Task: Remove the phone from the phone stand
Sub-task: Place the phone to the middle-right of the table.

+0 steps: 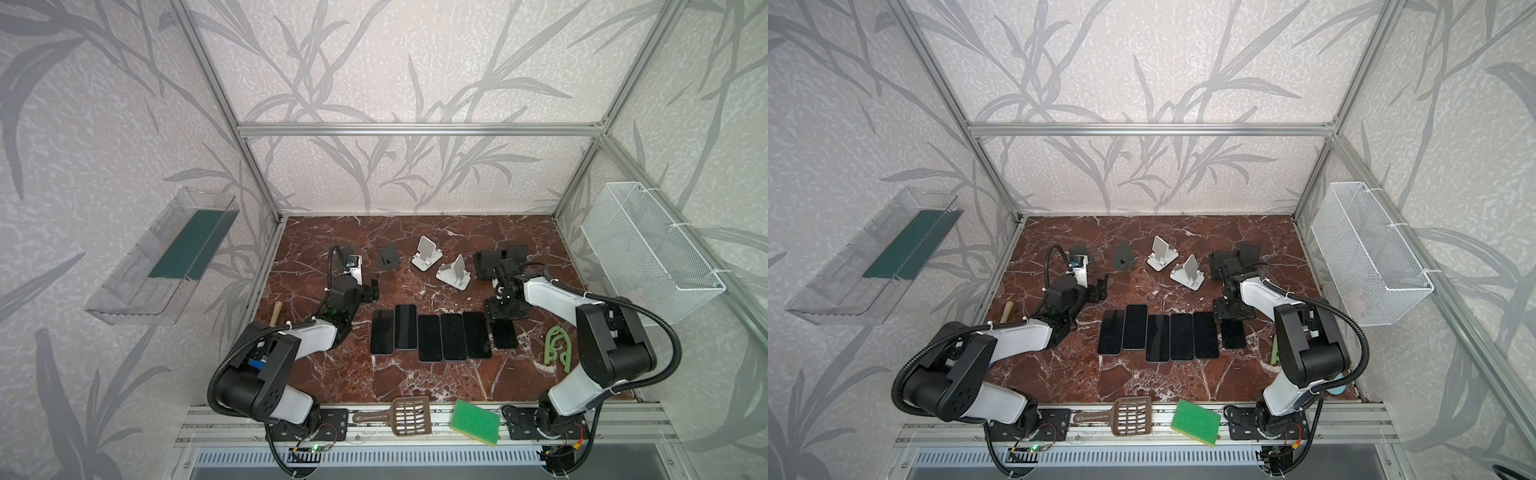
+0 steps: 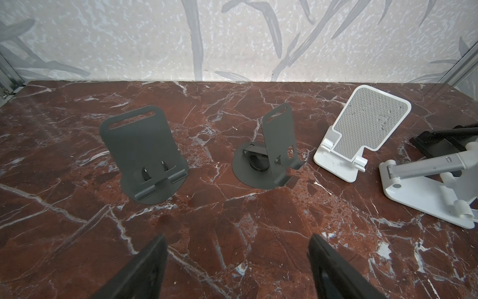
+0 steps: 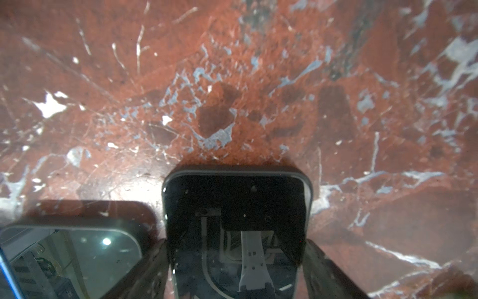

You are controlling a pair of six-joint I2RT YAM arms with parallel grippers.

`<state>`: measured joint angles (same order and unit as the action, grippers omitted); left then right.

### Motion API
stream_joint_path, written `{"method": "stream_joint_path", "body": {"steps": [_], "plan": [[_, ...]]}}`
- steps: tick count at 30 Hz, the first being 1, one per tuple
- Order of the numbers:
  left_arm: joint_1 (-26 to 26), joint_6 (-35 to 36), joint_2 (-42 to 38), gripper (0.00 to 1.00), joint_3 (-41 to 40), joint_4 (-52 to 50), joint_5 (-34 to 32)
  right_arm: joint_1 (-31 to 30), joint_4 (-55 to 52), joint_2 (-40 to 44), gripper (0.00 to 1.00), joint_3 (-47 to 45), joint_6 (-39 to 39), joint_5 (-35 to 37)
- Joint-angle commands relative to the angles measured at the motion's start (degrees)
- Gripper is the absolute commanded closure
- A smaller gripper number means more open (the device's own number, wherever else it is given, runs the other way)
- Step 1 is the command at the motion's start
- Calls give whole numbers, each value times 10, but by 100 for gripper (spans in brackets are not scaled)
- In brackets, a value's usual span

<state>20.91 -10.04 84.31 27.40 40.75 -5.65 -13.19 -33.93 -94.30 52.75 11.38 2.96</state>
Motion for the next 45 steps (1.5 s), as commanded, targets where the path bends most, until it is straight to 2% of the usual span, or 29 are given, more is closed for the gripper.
{"method": "stream_joint_path", "body": {"steps": [1, 21, 34, 42, 45], "plan": [[0, 4, -2, 14, 13, 11, 3, -3, -13, -7, 20, 14, 5, 4], [0, 6, -13, 14, 6, 9, -4, -16, -39, -24, 25, 30, 21, 0], [0, 6, -10, 14, 11, 9, 1, -29, -65, 1, 26, 25, 39, 0], [0, 5, -18, 14, 8, 11, 1, -30, -70, 9, 25, 15, 37, -9], [0, 7, -20, 14, 11, 12, 1, -30, -65, 17, 21, 18, 38, -2]]}}
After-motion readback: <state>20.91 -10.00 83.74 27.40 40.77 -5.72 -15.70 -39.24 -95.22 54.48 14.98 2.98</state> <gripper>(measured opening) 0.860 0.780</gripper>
